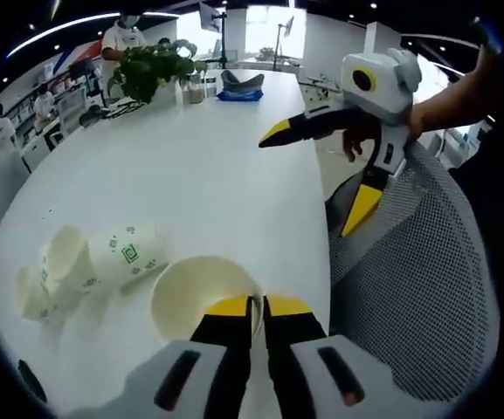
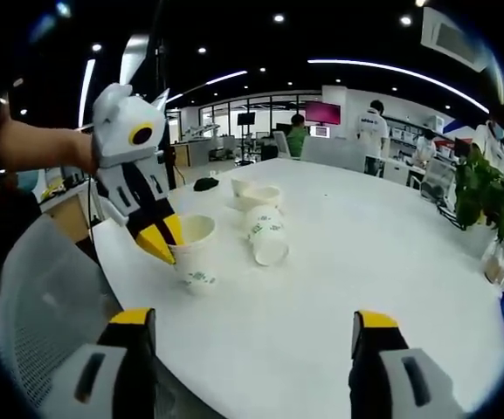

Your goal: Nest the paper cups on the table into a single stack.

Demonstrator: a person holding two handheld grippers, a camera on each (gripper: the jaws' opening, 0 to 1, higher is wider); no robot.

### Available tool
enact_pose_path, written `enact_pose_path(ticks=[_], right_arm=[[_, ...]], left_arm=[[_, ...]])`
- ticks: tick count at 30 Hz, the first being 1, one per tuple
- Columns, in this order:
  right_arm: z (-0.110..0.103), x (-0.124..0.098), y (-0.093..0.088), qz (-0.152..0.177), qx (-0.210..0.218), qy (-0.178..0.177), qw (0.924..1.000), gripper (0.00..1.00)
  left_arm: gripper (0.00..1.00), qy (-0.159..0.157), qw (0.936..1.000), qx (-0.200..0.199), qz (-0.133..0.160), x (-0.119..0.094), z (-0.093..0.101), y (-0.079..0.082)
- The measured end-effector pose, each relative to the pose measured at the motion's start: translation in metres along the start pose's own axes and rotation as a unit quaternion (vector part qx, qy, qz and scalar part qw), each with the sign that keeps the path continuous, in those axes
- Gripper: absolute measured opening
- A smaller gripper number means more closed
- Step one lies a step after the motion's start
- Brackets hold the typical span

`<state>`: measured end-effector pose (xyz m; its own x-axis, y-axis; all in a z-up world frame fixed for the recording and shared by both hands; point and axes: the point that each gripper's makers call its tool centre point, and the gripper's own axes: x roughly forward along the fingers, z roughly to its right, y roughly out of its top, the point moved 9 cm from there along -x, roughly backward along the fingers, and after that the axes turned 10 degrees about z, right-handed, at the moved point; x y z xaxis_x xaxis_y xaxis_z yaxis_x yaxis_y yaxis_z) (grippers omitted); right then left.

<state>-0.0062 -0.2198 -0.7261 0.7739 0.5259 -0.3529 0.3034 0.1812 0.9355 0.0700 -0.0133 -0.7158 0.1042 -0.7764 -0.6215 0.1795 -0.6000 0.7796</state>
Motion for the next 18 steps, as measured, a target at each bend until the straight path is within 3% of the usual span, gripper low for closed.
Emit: enact_pose_path(ticks=[18], right_arm=[[-0.0003,0.0002,-0.0003,-0.001,0.002,0.002,1.0,0.94]], left_arm=[[0.03,-0.006,0.9992,-0.039,-0.003,0.0065,-0.0074,-0.0072]])
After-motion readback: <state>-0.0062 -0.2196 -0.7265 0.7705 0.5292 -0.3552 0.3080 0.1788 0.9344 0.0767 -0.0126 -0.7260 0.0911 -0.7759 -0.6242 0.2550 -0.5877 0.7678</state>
